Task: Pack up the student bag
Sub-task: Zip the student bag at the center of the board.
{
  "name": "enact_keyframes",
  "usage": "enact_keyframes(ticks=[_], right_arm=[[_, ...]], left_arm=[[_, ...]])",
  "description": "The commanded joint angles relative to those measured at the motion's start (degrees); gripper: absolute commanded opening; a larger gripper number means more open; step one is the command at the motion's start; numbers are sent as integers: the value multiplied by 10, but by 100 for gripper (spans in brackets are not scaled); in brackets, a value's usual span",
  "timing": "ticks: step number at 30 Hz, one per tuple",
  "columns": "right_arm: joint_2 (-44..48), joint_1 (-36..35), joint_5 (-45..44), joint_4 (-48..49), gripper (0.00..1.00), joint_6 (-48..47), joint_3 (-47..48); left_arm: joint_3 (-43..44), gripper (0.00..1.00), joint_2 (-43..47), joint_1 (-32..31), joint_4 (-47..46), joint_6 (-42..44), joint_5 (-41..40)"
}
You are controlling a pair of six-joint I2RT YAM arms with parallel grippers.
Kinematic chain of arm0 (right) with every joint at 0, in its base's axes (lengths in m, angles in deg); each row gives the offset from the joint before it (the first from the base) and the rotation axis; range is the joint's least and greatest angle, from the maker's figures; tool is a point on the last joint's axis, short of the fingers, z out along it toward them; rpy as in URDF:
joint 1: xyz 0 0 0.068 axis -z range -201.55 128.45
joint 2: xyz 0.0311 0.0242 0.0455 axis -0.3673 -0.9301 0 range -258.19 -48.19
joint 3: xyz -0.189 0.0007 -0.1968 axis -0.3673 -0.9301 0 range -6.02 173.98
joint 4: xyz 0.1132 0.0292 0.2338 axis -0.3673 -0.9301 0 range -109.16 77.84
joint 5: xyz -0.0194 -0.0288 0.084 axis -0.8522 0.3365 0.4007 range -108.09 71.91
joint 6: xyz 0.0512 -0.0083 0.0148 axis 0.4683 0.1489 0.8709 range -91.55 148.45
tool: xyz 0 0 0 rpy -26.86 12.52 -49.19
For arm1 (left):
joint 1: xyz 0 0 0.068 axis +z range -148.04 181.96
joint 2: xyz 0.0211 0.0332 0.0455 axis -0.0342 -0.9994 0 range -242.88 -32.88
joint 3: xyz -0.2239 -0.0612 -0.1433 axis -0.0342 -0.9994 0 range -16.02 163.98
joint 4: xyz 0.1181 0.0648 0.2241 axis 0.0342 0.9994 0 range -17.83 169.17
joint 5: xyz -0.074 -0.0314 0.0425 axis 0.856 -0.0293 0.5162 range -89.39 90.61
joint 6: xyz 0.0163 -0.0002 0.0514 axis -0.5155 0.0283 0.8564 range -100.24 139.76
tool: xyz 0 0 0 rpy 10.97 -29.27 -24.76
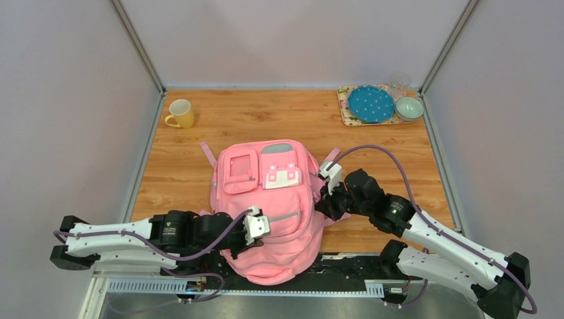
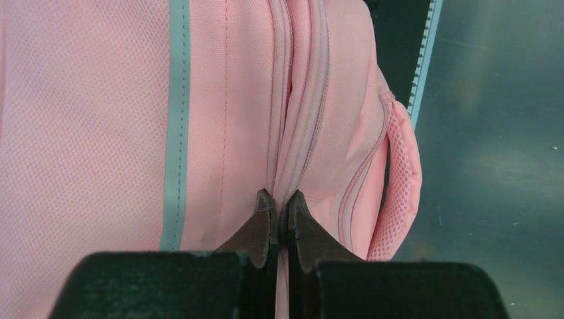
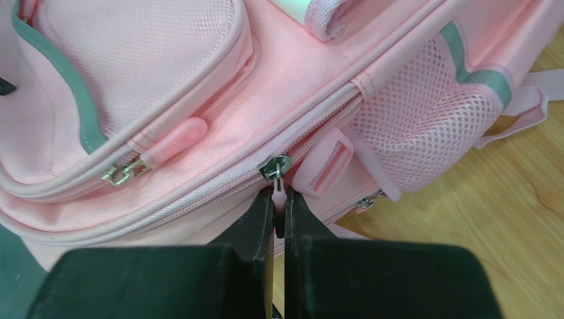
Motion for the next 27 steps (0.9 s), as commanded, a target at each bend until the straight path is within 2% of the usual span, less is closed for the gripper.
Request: enact_keyframes(ticks=[1, 5, 9, 16, 19, 20, 21, 23, 24, 27], right_arm=[[-13, 8, -146, 45, 0, -6, 44], [-70, 9, -184, 48, 0, -9, 74], [-139, 11, -224, 36, 0, 1, 107], [-195, 31, -230, -35, 0, 20, 154], [-205, 40, -154, -64, 0, 5, 179], [-201, 41, -115, -72, 0, -4, 180], [-184, 40, -39, -73, 0, -6, 175], [-153, 39, 16, -42, 0, 4, 154], [-137, 40, 79, -27, 0, 12, 139], [-74, 40, 186, 14, 0, 27, 89]], left_arm=[[-8, 0, 78, -7, 55, -26, 94], [-21, 0, 133, -7, 63, -68, 109], [-17, 0, 135, -7, 77, -78, 95], [-24, 0, 138, -7, 76, -96, 104], [-29, 0, 144, -8, 76, -103, 96], [-28, 0, 146, -8, 77, -107, 91], [-28, 0, 146, -7, 77, -110, 78], [-37, 0, 150, -8, 68, -112, 72], [-39, 0, 150, -7, 57, -112, 65], [-40, 0, 144, -7, 46, -108, 42]])
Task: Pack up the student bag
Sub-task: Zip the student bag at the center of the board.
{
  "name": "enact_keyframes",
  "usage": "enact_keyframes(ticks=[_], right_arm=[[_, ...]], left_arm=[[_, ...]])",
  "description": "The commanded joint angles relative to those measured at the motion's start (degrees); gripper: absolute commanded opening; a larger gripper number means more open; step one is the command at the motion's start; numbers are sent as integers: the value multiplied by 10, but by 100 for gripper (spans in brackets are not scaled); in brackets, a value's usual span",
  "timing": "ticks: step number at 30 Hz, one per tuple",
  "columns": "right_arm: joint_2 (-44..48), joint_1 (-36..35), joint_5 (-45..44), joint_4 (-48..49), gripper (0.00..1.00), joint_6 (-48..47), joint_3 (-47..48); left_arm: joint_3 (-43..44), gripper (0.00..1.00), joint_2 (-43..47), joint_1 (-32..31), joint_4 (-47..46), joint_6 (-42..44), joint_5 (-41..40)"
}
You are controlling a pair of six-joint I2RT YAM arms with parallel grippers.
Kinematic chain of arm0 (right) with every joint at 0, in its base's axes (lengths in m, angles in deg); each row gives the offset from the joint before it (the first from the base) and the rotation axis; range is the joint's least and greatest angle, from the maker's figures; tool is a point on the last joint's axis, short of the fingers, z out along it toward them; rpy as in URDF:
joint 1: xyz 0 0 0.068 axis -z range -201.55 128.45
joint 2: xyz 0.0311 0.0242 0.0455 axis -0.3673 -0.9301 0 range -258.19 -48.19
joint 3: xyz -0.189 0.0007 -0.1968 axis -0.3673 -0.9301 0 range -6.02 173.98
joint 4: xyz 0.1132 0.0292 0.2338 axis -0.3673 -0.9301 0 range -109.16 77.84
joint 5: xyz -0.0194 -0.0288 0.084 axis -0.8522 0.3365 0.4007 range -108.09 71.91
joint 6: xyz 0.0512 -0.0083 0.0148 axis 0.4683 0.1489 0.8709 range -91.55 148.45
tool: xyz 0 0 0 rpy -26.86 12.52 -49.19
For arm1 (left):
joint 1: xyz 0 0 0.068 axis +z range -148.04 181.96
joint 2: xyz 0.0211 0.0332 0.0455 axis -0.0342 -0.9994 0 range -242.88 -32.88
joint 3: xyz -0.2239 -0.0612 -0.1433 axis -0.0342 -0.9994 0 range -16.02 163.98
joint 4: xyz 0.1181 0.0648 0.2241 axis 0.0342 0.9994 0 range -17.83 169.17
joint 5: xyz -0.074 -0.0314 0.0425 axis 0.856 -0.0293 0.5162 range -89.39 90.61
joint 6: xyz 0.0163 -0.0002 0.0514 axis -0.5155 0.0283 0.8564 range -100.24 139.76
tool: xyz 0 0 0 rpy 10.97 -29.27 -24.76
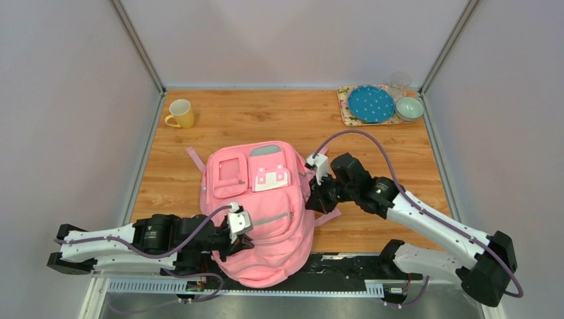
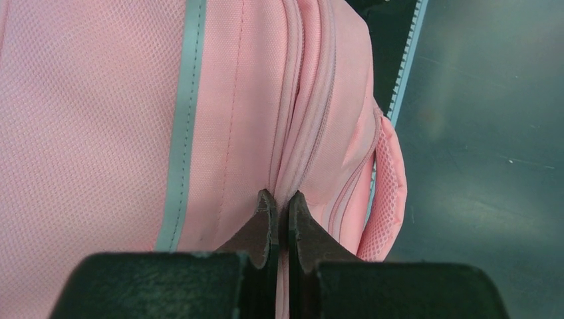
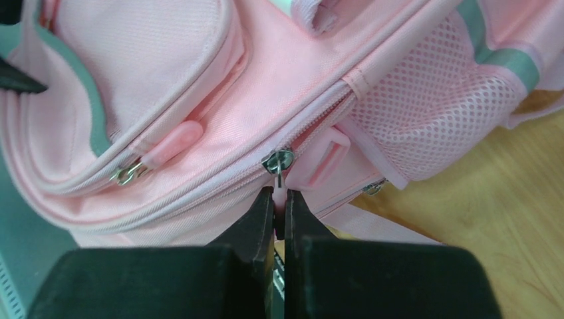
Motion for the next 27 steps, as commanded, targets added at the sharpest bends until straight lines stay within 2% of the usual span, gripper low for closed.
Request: enact_keyframes(ticks=[1, 4, 7, 8, 11, 12, 15, 19, 21, 25, 27], right_arm=[[101, 19, 138, 85, 0, 28, -51], [115, 19, 192, 83, 0, 49, -63], [110, 17, 197, 41, 0, 40, -59], [103, 18, 188, 7, 0, 29, -46], [78, 22, 78, -65, 0, 29, -17], [54, 25, 1, -79, 0, 36, 2], [9, 79, -63, -110, 0, 56, 31], [-18, 131, -58, -85, 0, 61, 47], [-28, 134, -71, -83, 0, 65, 56], [-43, 135, -40, -80, 0, 59, 70], [-33, 135, -55, -69, 0, 65, 62]], left_arm=[[3, 0, -1, -13, 10, -33, 45], [15, 0, -6, -14, 20, -18, 14], [38, 0, -1, -13, 39, -5, 10], [51, 0, 4, -13, 46, -4, 8], [64, 0, 12, -12, 82, -14, -6], [63, 0, 15, -13, 94, -16, -7], [54, 0, 20, -13, 101, -32, 0], [48, 0, 24, -13, 100, -40, -1], [45, 0, 28, -13, 101, -44, -2], [42, 0, 39, -13, 96, -57, -30], [43, 0, 35, -13, 89, -65, -72]])
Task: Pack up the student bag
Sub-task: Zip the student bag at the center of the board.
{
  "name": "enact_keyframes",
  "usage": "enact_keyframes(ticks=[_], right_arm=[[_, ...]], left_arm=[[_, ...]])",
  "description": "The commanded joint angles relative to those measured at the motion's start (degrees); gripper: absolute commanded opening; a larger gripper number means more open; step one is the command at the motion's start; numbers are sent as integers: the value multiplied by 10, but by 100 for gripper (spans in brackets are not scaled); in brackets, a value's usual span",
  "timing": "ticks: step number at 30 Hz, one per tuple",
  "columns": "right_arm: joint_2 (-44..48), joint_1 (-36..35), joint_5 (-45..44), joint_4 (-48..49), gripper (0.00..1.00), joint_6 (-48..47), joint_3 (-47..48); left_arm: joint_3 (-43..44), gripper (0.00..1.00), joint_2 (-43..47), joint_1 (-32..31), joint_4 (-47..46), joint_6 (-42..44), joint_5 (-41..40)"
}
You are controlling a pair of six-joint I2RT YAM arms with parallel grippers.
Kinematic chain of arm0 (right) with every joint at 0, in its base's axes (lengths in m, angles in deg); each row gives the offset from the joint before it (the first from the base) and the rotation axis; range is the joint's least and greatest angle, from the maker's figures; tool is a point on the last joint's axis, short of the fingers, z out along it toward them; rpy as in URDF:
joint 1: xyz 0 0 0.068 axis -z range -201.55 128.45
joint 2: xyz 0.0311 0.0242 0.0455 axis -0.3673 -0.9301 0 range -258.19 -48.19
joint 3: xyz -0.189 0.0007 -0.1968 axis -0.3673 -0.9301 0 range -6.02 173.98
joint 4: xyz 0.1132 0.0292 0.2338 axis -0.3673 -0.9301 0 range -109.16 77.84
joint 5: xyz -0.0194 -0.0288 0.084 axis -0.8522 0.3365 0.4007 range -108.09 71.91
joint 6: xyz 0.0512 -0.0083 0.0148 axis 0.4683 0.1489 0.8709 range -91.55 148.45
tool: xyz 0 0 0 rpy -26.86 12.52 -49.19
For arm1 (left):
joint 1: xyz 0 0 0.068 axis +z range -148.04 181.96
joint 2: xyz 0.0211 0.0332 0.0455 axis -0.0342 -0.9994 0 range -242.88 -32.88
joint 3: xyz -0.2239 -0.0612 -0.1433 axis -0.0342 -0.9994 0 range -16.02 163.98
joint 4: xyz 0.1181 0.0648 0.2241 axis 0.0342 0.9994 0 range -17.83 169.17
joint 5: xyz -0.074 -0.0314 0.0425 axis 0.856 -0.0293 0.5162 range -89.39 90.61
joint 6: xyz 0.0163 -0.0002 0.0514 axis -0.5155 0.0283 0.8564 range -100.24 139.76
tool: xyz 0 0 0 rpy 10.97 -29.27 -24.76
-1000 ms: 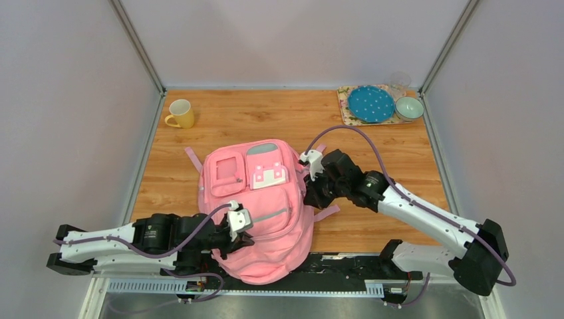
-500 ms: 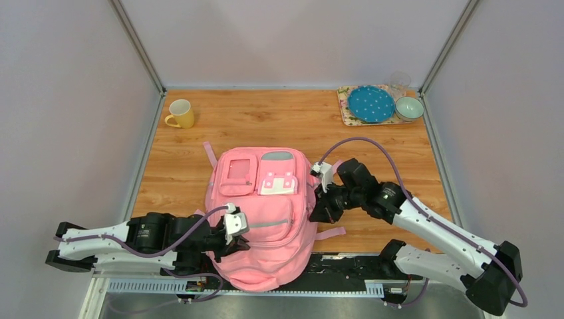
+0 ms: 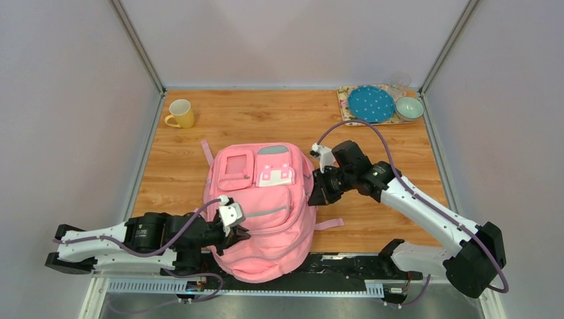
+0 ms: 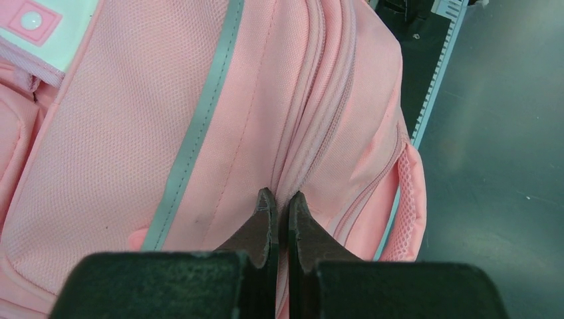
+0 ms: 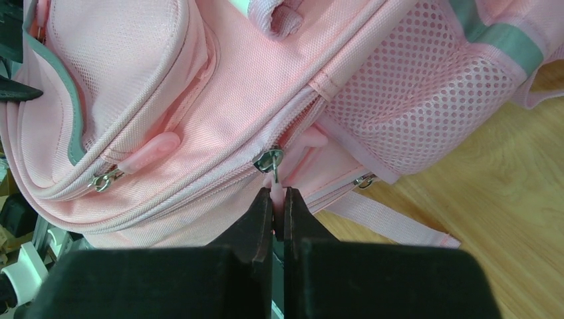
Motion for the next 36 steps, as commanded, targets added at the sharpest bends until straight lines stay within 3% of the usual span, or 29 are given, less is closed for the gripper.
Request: enact_keyframes(ticks=[1, 6, 9, 12, 13, 14, 17, 23, 25, 27, 28, 29, 30, 32, 36], right_arm=[[14, 50, -169, 24, 0, 17, 16], [18, 67, -211, 45, 0, 52, 23], [2, 87, -229, 49, 0, 56, 40], [-8, 124, -226, 66, 0, 63, 44], [-10, 143, -221, 85, 0, 64, 42], [-13, 152, -208, 93, 0, 62, 42], [-39, 163, -175, 87, 0, 42, 64], [-22, 164, -174, 71, 4, 29, 52], [-12, 167, -174, 76, 5, 28, 43], [-9, 170, -176, 74, 9, 29, 39], [-10, 171, -178, 68, 16, 30, 41], [-13, 172, -180, 63, 17, 31, 47], [-14, 174, -182, 54, 19, 33, 52], [-7, 175, -189, 43, 32, 40, 53], [41, 179, -199, 41, 41, 54, 35]], left_arm=[[10, 0, 12, -5, 58, -56, -30], [20, 0, -94, -2, -11, -29, -110], [51, 0, -167, 46, -53, 3, -105], [42, 0, -190, 207, -119, 42, 35], [30, 0, -198, 295, -136, 37, 73], [24, 0, -206, 342, -164, 32, 160], [22, 7, -252, 403, -196, 6, 247], [5, 16, -306, 399, -260, -57, 389], [-20, 17, -288, 390, -277, -70, 396], [-30, 30, -276, 376, -274, -65, 403], [-33, 36, -266, 375, -260, -62, 410], [-32, 49, -262, 375, -248, -58, 409], [-30, 53, -256, 375, -232, -48, 402], [-17, 53, -241, 375, -186, -35, 364], [11, 63, -217, 375, -130, -12, 293]])
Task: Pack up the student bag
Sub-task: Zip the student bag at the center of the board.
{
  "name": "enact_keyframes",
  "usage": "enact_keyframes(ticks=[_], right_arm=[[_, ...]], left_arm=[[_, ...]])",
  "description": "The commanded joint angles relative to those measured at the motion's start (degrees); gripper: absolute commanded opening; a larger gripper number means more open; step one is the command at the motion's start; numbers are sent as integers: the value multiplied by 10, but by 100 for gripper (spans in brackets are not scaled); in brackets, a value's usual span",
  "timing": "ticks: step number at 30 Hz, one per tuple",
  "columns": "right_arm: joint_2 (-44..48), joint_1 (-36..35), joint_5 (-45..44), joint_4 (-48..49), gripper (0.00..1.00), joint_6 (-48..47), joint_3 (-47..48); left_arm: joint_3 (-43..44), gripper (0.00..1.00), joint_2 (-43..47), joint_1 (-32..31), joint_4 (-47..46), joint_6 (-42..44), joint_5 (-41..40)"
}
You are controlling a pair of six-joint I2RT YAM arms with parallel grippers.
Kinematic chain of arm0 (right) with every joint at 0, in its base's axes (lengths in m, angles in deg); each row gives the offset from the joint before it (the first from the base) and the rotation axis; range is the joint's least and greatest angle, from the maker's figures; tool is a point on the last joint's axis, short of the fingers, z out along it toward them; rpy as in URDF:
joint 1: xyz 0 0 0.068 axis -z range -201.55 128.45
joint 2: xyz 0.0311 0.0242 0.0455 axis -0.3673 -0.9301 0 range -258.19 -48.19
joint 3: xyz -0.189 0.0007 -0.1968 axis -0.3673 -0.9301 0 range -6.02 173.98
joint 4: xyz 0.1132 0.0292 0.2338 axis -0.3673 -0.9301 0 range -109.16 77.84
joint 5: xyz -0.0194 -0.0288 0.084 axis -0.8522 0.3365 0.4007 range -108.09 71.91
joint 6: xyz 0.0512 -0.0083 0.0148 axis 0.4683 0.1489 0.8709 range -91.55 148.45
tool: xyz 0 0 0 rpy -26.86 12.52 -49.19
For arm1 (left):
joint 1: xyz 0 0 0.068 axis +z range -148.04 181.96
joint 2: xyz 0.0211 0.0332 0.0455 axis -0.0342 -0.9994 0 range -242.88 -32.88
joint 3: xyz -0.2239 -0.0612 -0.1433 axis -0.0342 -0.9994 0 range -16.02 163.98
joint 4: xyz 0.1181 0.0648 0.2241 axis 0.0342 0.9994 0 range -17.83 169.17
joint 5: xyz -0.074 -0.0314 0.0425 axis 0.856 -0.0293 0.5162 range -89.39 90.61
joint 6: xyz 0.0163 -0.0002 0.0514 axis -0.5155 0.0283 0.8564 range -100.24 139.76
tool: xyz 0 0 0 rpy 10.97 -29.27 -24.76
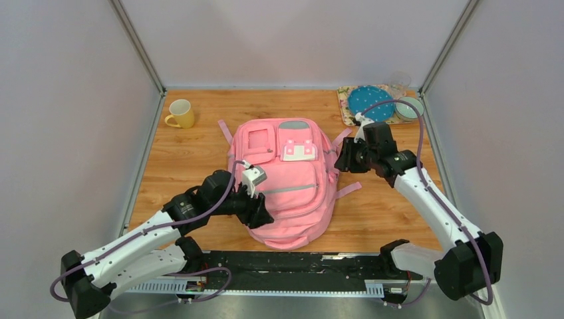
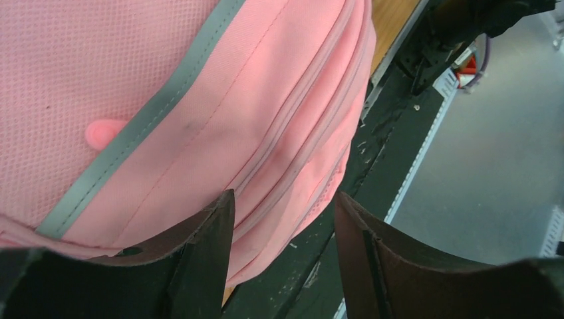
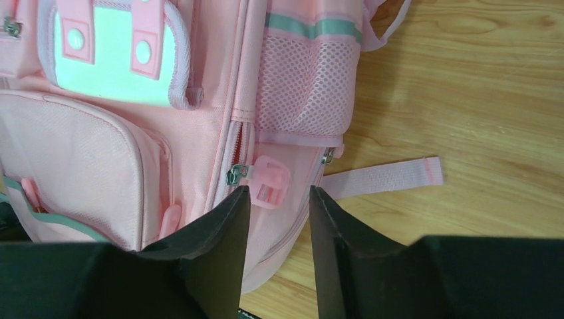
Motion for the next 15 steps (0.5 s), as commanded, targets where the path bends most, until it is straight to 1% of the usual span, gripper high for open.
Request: enact_keyframes(ticks=[1, 3, 4, 5, 8, 9, 10, 12, 13, 15], right_arm=[[65, 5, -34, 11, 43, 14, -3], [79, 6, -48, 15, 45, 21, -12], [88, 7, -54, 25, 47, 28, -27], [91, 9, -49, 33, 48, 33, -35], [91, 20, -24, 72, 48, 89, -68], [89, 24, -4, 85, 47, 114, -76], [88, 26, 3, 111, 46, 160, -85], [85, 25, 6, 136, 46, 218, -114], [84, 25, 16, 174, 46, 261, -127], [85, 26, 45, 244, 46, 300, -163]], left_arm=[[41, 66, 23, -2, 94, 20, -61], [49, 66, 22, -2, 98, 22, -75], [56, 66, 17, -2, 97, 22, -76], [60, 66, 13, -2, 96, 19, -80], [68, 66, -1, -2, 88, 10, -97], [70, 66, -3, -3, 86, 5, -105], [73, 66, -7, -3, 84, 3, -114], [78, 67, -9, -3, 83, -5, -138], [80, 67, -8, -2, 80, -8, -145], [80, 67, -5, -3, 74, -15, -163]])
